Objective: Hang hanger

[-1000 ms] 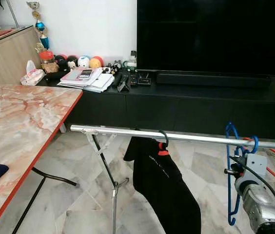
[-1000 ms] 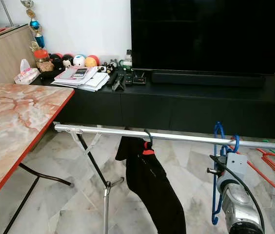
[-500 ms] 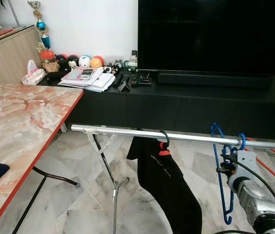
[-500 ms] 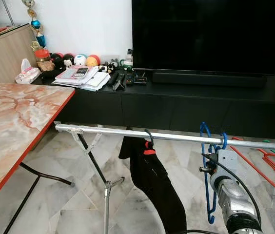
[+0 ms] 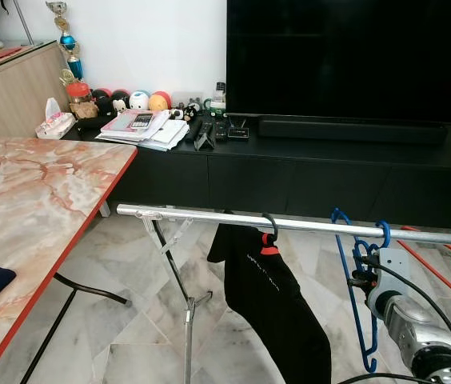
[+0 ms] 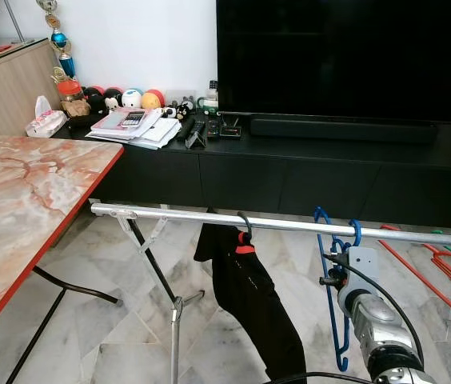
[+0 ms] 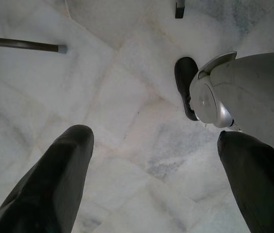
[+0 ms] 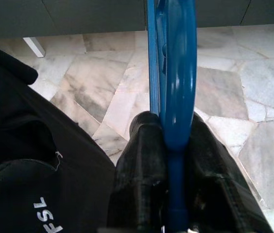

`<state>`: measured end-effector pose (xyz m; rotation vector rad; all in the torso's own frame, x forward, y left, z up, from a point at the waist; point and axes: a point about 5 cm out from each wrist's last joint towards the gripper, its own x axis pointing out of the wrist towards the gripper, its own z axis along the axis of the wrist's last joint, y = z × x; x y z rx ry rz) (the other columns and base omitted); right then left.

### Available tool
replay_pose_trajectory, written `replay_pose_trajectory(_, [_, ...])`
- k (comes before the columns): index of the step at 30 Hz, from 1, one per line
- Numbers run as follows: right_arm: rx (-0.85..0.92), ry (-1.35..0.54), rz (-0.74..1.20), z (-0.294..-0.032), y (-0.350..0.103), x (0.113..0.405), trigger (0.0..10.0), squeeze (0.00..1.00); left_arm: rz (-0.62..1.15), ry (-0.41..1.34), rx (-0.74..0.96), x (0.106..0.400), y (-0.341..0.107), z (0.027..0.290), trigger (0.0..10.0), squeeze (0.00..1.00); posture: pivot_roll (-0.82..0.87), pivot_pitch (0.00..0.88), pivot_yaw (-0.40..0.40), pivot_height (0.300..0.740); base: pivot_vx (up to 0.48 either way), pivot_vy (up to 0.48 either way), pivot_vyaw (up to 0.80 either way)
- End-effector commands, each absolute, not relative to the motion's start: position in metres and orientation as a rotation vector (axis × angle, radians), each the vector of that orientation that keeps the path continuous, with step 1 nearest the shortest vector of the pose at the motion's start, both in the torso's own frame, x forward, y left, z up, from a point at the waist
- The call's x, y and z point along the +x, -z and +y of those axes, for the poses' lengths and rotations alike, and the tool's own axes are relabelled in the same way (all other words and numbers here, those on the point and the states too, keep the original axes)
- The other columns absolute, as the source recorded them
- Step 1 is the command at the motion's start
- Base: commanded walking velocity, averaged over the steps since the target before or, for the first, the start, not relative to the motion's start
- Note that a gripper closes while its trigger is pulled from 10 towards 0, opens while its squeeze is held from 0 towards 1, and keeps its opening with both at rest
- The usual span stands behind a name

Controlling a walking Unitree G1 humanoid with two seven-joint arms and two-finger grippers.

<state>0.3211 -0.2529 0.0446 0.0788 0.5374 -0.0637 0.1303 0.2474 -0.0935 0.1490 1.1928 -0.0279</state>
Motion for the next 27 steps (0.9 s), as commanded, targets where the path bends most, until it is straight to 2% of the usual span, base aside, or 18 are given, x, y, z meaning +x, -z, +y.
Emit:
replay_pose_trajectory(1, [0.081,0.058,0.541,-0.25,-0.046,0.324,10.0,0.29,1.207,0.029,0.17,0.129,0.093,0.251,10.0,0.0,0.03,0.0,0.014,0.74,0.0,0.0,0.0])
replay_pose_trajectory(2, [0.085,0.058,0.54,-0.25,-0.046,0.324,10.0,0.65,1.205,0.029,0.17,0.13,0.093,0.251,10.0,0.0,0.03,0.0,0.016,0.74,0.0,0.0,0.0])
replay_pose_trajectory(3, [0.094,0.061,0.533,-0.25,-0.047,0.325,10.0,0.76,1.202,0.03,0.173,0.131,0.092,0.251,10.0,0.0,0.03,0.0,0.021,0.74,0.0,0.0,0.0])
replay_pose_trajectory(4, [0.097,0.062,0.531,-0.25,-0.047,0.325,10.0,0.76,1.2,0.031,0.175,0.132,0.092,0.251,10.0,0.0,0.02,0.0,0.024,0.74,0.0,0.0,0.0])
replay_pose_trajectory(5, [0.105,0.058,0.528,-0.249,-0.047,0.325,10.0,1.0,1.198,0.032,0.177,0.133,0.092,0.251,10.0,0.0,0.02,0.0,0.027,0.74,0.0,0.0,0.0])
replay_pose_trajectory(18, [0.131,0.075,0.494,-0.248,-0.042,0.32,10.0,1.0,1.155,0.05,0.204,0.154,0.086,0.244,10.0,0.0,-0.03,0.0,0.051,0.74,0.0,0.0,0.0])
replay_pose_trajectory(27, [0.134,0.073,0.424,-0.248,-0.047,0.32,10.0,1.0,1.149,0.041,0.209,0.157,0.086,0.242,10.0,0.0,-0.06,0.0,0.05,0.74,0.0,0.0,0.0])
